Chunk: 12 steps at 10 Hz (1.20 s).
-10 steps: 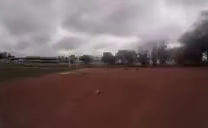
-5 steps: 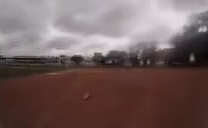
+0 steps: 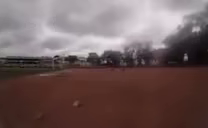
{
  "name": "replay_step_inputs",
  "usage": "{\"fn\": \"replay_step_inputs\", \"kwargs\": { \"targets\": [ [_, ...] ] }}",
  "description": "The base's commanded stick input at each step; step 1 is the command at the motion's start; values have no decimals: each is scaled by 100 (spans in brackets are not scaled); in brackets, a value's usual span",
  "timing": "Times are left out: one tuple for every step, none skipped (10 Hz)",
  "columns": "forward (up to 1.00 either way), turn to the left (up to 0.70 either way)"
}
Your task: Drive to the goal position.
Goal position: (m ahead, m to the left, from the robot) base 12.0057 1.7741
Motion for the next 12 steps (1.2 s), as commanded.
{"fn": "replay_step_inputs", "kwargs": {
  "targets": [
    [70,0],
    [70,0],
    [70,0],
    [70,0],
    [70,0],
    [70,0],
    [70,0],
    [70,0],
    [70,0],
    [70,0],
    [70,0],
    [70,0]
  ]
}}
